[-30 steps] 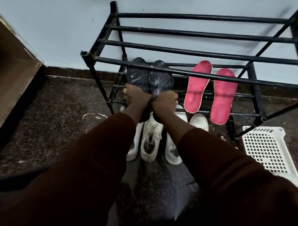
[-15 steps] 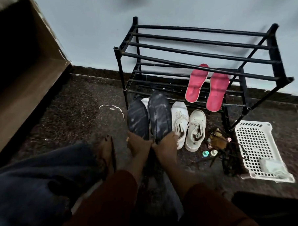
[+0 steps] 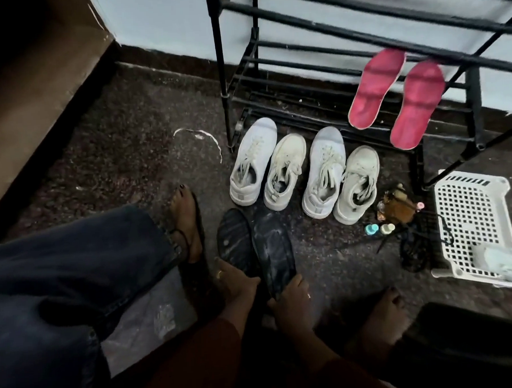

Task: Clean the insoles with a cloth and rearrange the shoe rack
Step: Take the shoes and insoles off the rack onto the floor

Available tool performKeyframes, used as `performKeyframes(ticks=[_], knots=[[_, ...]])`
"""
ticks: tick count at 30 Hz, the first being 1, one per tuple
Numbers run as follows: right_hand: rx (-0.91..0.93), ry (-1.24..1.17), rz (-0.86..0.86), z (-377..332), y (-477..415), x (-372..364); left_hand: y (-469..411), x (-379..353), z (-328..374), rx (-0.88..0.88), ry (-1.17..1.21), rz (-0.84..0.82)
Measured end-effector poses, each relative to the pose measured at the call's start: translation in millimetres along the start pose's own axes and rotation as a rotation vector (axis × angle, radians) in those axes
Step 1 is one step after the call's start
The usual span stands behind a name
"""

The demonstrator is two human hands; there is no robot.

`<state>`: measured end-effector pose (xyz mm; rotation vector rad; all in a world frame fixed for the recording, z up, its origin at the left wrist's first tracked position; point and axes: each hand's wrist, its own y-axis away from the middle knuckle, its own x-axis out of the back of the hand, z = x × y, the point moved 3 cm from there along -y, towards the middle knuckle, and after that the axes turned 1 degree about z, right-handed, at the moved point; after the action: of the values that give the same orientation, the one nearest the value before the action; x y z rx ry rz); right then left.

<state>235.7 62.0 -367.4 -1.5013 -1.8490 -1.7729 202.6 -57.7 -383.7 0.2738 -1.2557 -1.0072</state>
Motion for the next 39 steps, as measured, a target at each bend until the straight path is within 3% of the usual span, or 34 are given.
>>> performKeyframes(ticks=[17,21,24,28,31,35,39], knots=[[-0.015,0.078,-0.05,3.8,-52.9,-30.2,-36.0,-39.2,-7.4,0.026,-0.261,0.062],[-0.029,0.052,-0.038,1.4,-59.6,-12.4,-25.3,-27.9,2.2,-0.039,-0.26,0.2],[0.035,0.009,0.14,-6.9,-73.7,28.3,-16.5,-24.8,49.4,-0.258,-0.185,0.274],[0.114,-0.053,0.686,-13.8,-100.9,126.1,6.7,-30.6,165.5,-0.679,-0.048,0.266],[0.116,-0.063,0.948,-9.2,-118.7,208.4,33.5,-36.6,259.6,-0.891,0.022,0.296],[0.074,-0.134,1.089,0.7,-150.6,286.7,61.9,-52.2,356.9,-1.033,-0.044,0.271],[0.06,-0.094,0.968,1.3,-179.1,336.4,66.0,-76.4,416.1,-1.037,-0.251,0.19]])
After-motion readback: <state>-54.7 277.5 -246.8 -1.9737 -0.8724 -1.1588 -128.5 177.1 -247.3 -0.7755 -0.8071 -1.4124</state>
